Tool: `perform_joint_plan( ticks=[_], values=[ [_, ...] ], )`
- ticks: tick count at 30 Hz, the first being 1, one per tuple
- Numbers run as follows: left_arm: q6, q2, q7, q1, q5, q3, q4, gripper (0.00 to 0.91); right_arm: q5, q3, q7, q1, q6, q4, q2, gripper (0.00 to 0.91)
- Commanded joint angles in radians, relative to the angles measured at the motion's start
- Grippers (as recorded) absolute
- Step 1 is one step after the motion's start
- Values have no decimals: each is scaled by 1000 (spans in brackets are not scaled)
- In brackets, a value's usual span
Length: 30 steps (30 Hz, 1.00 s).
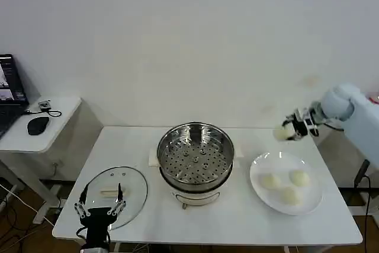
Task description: Take steamed baozi put them in steamer then cover it.
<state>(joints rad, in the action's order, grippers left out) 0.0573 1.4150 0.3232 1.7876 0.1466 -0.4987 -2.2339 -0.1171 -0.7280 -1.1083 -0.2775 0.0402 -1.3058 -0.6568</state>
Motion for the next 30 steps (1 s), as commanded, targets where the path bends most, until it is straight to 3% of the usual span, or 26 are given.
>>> perform_joint_plan(
  ticks=[1,11,14,19,30],
  values=[
    [-2,0,0,6,0,-3,-7,907,118,-166,1,-241,12,-95,-57,605],
    [-20,7,9,37,7,-17,-16,907,213,-275,56,-266,-7,-102,-289,605],
    [-27,11,11,48,8,-29,-22,907,197,-303,54,-252,-40,-78,-346,605],
    [-28,15,15,52,2,-54,-24,907,75,-339,73,-210,-156,-29,-427,605],
    [-25,22,14,37,-8,-55,-16,907,-36,-395,109,-140,-308,46,-475,605]
  ],
)
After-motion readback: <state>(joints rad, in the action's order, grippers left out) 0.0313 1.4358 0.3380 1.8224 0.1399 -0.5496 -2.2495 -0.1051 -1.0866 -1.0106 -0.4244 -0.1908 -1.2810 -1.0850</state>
